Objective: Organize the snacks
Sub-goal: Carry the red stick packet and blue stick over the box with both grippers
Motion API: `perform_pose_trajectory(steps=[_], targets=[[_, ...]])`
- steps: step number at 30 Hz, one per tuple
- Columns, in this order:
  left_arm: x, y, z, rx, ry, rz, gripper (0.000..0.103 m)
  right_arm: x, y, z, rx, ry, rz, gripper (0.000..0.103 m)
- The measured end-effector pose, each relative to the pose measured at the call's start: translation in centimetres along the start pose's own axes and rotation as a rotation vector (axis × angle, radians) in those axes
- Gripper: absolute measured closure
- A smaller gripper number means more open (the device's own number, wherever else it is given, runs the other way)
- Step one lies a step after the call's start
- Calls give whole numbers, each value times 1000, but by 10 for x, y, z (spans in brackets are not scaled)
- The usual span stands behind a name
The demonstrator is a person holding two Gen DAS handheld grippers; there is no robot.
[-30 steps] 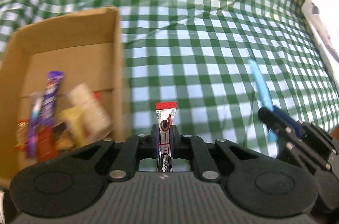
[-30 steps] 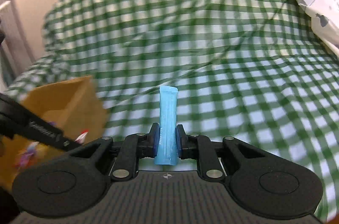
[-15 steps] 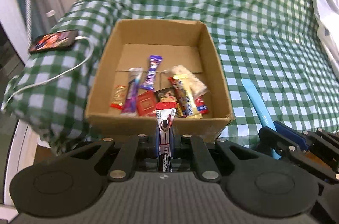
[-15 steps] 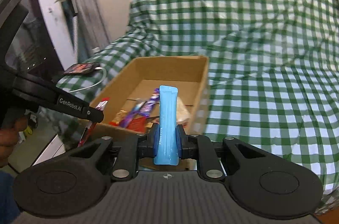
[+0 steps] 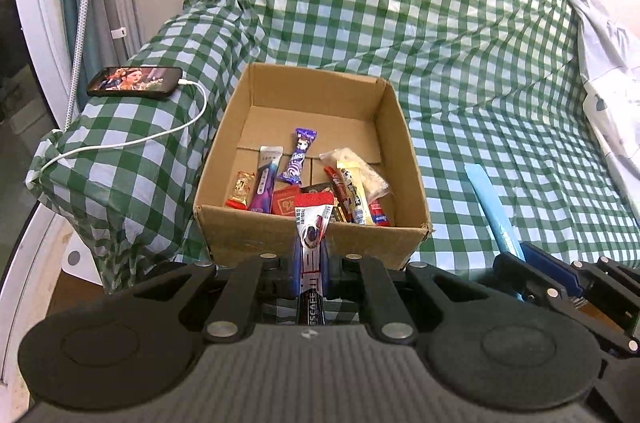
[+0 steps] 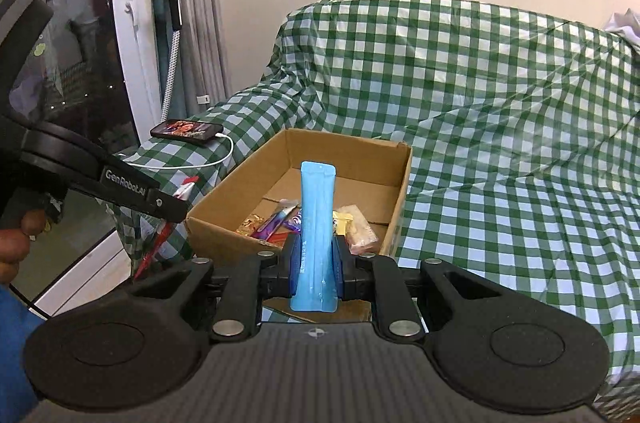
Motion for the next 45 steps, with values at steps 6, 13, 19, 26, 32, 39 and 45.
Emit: perform_pose_trajectory(steps=[6, 13, 19, 26, 32, 39, 45], targets=[[4, 0, 0, 6, -9, 2, 92, 2, 5, -1, 22, -4, 5, 85], [3, -1, -1, 3, -8, 2, 92, 1, 3, -1, 21, 2, 5, 85], [-5, -1, -1, 0, 16, 5, 92, -3, 2, 1, 15, 17, 2, 85], [-15, -1, -3, -2, 35, 6, 92, -9, -1, 2, 7, 40, -3, 85], [-25, -1, -8, -1, 47, 3, 92, -17, -3, 4, -1, 65, -2, 85], [-40, 1, -18, 0, 57, -4, 92, -30, -12, 1, -18, 91, 6, 85], [-57, 4, -37, 11, 59, -10, 92, -48, -17, -5, -27, 114, 7, 85]])
Point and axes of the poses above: each gripper's, at about its wrist camera, not at the fingertips, and x roughly against the way its jaws point, y to its left, z to its underside, the point moved 5 cm from there along -x, roughly the way its jaws point, and after that the axes turned 12 degrees about -z, right-handed, at the moved point
